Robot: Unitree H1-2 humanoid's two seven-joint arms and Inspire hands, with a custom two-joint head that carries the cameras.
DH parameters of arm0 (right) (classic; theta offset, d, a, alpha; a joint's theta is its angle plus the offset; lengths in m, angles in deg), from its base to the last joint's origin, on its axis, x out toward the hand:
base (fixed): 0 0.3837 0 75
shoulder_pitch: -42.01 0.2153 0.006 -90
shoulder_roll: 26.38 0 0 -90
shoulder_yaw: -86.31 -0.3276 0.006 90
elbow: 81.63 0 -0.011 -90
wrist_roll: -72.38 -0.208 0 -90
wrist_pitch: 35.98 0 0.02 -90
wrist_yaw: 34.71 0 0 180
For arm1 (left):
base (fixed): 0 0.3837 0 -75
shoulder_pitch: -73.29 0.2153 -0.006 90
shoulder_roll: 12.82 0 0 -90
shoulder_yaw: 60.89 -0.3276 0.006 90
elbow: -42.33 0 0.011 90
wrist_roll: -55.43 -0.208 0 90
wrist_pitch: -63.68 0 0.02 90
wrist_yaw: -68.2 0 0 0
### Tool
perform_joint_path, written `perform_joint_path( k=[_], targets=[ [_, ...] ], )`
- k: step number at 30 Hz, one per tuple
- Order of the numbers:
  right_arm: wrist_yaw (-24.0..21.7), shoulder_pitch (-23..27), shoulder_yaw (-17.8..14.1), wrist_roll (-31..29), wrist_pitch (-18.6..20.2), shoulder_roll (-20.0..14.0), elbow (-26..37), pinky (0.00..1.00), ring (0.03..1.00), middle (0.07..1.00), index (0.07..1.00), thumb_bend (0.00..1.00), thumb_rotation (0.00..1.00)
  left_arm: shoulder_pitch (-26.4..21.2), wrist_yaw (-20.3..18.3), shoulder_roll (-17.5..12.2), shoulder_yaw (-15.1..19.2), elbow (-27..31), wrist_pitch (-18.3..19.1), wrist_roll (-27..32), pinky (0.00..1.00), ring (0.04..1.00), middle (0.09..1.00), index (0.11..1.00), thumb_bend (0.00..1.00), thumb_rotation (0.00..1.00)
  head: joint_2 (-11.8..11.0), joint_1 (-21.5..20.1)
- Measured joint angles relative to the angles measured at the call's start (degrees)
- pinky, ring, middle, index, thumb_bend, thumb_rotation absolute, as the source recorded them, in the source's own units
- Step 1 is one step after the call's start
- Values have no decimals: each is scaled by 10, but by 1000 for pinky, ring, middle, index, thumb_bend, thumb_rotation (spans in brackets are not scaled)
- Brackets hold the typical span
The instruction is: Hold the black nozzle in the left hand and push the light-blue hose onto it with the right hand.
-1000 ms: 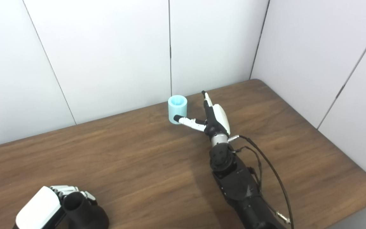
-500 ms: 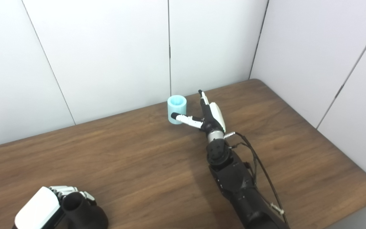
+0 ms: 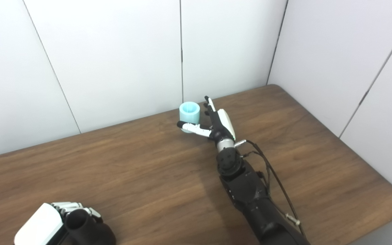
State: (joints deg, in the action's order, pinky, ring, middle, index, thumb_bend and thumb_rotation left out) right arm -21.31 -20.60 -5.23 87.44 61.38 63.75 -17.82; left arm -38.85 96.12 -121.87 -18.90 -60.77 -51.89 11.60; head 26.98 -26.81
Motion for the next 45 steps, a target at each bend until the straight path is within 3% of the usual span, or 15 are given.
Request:
perform_joint_path(
  k=[7, 9, 11, 16, 18, 25, 29, 35, 45],
  targets=[
    [-10, 7, 28, 11, 1, 0, 0, 908, 920, 944, 958, 1000, 563, 12, -12, 1, 15, 10, 0, -2, 365, 469, 482, 487, 521, 0, -1, 12],
    [-14, 9, 32, 11, 4, 0, 0, 875, 914, 939, 955, 1000, 556, 18, -14, 1, 20, 16, 0, -7, 363, 468, 481, 489, 521, 0, -1, 16],
    [-14, 11, 36, 14, 9, 0, 0, 777, 869, 904, 945, 1000, 556, 22, -16, 2, 26, 18, 0, -13, 362, 469, 480, 490, 521, 0, 0, 21],
    [-16, 17, 39, 15, 11, 2, -4, 908, 934, 945, 953, 1000, 518, 28, -20, 4, 34, 22, 0, -18, 366, 468, 481, 490, 521, 0, 1, 26],
    [-18, 20, 38, 12, 11, 2, -8, 909, 937, 946, 953, 1000, 511, 30, -21, 4, 36, 24, 0, -18, 367, 469, 481, 489, 521, 0, 2, 28],
    [-18, 29, 37, 7, 0, 3, -25, 793, 879, 900, 918, 1000, 475, 42, -30, 3, 43, 37, 0, -18, 367, 472, 482, 489, 521, 0, 4, 27],
    [-11, 32, 35, 7, -19, 7, -40, 727, 812, 832, 851, 1000, 396, 44, -32, 3, 46, 38, 0, -18, 368, 473, 481, 490, 521, 0, 5, 26],
    [43, 35, 25, 12, -56, 26, -67, 592, 661, 680, 685, 968, 221, 47, -33, 3, 48, 40, 0, -18, 370, 472, 481, 490, 521, 0, 5, 24],
    [95, 36, 11, 13, -96, 44, -94, 507, 568, 579, 579, 869, 132, 47, -33, 3, 48, 41, 0, -18, 370, 473, 481, 490, 521, 0, 6, 23]
  ],
)
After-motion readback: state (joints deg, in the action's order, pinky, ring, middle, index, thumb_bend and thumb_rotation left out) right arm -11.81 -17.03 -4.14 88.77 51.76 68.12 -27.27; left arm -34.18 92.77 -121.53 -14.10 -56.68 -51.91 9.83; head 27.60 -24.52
